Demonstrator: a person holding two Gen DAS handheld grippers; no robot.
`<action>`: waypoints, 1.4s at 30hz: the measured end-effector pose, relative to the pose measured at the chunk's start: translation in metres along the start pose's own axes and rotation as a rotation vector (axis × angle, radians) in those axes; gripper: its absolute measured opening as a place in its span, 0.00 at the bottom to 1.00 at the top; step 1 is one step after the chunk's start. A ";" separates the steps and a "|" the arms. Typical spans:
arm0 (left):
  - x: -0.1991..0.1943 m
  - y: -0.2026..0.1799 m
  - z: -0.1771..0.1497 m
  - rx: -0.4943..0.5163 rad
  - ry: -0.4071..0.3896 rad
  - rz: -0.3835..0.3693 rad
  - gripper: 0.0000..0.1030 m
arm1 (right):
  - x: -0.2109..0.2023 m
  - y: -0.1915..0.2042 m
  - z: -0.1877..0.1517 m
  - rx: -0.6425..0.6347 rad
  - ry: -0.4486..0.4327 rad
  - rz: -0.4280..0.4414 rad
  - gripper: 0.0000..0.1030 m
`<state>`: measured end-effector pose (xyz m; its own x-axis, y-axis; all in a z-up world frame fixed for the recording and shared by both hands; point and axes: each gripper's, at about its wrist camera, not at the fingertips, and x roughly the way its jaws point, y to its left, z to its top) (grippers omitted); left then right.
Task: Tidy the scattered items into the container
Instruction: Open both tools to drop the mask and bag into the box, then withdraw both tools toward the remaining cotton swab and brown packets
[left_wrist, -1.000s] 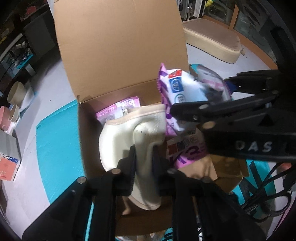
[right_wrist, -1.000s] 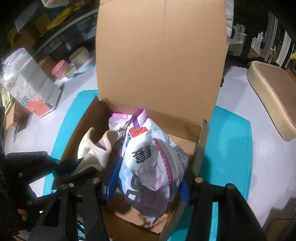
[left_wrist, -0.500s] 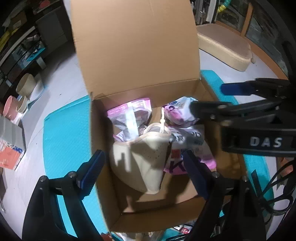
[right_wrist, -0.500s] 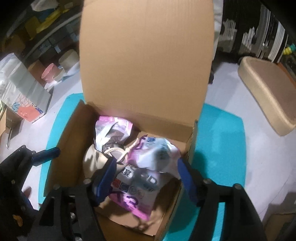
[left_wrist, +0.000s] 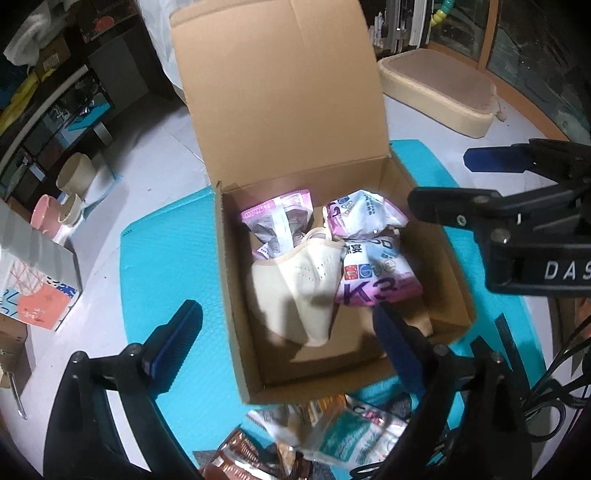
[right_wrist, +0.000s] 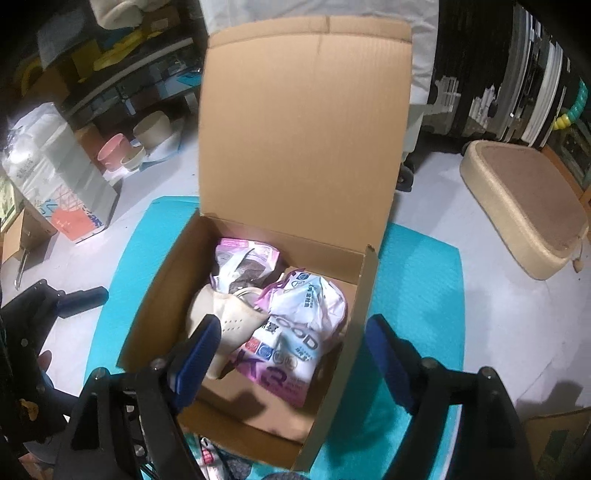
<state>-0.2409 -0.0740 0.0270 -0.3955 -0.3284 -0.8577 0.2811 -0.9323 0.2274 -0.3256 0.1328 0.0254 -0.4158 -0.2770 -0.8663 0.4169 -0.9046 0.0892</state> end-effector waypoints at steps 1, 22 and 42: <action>-0.007 0.000 -0.003 0.005 -0.005 0.003 0.95 | -0.004 0.002 -0.001 -0.005 -0.003 -0.002 0.80; -0.085 0.014 -0.088 -0.028 -0.009 0.051 1.00 | -0.091 0.057 -0.066 -0.110 -0.066 0.065 0.81; -0.068 -0.001 -0.179 -0.080 0.060 0.081 1.00 | -0.065 0.100 -0.166 -0.199 0.046 0.145 0.81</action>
<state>-0.0581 -0.0239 0.0022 -0.3159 -0.3902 -0.8648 0.3798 -0.8873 0.2617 -0.1233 0.1143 0.0086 -0.3050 -0.3798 -0.8733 0.6220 -0.7738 0.1193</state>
